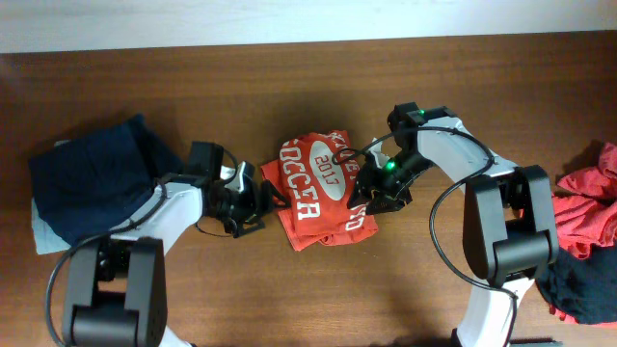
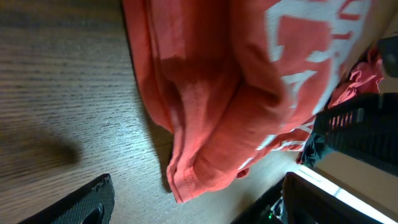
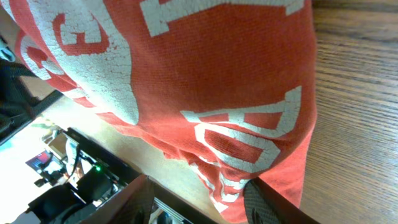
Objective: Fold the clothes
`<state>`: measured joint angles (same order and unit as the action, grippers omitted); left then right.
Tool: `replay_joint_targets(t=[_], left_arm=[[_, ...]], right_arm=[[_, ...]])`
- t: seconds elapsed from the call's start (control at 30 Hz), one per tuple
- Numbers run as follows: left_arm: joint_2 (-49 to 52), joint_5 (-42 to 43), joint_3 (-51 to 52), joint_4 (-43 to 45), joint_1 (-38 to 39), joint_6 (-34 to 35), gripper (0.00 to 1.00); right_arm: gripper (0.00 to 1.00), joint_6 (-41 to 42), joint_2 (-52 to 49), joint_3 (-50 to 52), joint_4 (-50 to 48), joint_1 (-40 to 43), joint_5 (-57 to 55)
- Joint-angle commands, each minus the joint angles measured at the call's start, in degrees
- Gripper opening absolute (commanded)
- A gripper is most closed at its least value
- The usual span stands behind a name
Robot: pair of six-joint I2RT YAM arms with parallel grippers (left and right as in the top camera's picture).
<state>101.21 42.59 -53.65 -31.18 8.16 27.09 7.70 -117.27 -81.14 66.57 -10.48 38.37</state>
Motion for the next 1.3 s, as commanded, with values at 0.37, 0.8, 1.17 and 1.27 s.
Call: replay_joint_targets(t=[0.37,0.8,1.17,1.27], left_arm=[[0.7,7.6,0.5,6.7,-0.1,-3.6,0.86],[0.7,1.1,0.5,7.8,3.3,-4.3,0.87],[1.8,-8.6,0.5,8.3,4.9,0.5,0.92],[5.2,-7.7,0.5,9.4,5.6,3.4,0.92]], right_arm=[[0.68,-8.3,7.2,-1.8,-5.2,8.0,-9.1],[0.76,-7.3,7.2,-1.7,-6.7,5.6,-9.7],[0.80,-10.1,7.2,-1.7,-8.3,1.1,-8.2],[0.80,-10.1,7.2,-1.7,-10.7,-0.5,-8.1]])
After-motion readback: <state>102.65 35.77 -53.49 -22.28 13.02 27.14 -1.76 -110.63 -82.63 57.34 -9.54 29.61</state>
